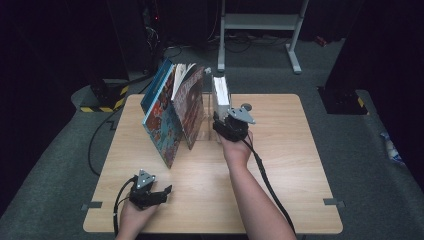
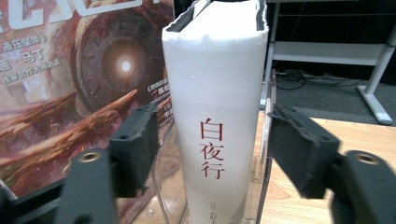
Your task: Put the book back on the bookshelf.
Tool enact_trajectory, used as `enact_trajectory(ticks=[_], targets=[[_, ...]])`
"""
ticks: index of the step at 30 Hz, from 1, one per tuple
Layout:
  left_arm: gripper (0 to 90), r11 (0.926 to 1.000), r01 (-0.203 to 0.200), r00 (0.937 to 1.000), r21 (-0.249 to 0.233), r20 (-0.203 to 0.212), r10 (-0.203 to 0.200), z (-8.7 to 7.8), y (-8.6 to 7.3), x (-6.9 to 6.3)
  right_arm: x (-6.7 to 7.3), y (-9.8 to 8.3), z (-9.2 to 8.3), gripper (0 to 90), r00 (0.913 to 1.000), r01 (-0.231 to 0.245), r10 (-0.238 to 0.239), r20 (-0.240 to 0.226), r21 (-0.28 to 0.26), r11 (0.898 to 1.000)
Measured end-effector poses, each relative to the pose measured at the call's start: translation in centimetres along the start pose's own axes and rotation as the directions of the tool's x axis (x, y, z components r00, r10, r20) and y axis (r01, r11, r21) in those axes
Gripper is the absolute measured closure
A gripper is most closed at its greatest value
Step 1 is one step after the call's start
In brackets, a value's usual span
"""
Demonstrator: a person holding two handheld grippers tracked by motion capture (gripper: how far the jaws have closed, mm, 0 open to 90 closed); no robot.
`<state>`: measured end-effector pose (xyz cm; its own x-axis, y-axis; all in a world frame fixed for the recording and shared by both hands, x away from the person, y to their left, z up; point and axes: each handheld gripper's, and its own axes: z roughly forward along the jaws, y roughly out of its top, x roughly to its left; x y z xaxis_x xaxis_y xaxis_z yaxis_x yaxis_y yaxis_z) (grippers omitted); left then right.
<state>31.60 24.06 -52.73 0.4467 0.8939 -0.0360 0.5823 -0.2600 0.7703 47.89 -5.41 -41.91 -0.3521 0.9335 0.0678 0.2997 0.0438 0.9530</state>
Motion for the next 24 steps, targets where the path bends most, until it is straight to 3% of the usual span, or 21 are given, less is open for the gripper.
enact_trajectory(ticks=[7,16,24], targets=[[21.5,1.0000,-0.003,1.0000,0.005,0.000,0.003,0.0,0.0,0.0,-0.1,0.0,-0.5,16.3,0.9996,0.024,-0.023,-0.015,0.039,0.999],[18.6,0.9998,-0.009,1.0000,0.019,0.000,0.009,0.2,0.1,-0.1,-0.8,-0.3,-1.8,10.2,0.9979,0.038,-0.035,-0.054,0.048,0.998],[14.6,0.9991,-0.022,0.9998,0.036,-0.004,0.022,0.3,0.2,-0.1,-1.7,-0.7,-3.2,9.2,0.9943,0.077,-0.069,-0.080,0.095,0.993]])
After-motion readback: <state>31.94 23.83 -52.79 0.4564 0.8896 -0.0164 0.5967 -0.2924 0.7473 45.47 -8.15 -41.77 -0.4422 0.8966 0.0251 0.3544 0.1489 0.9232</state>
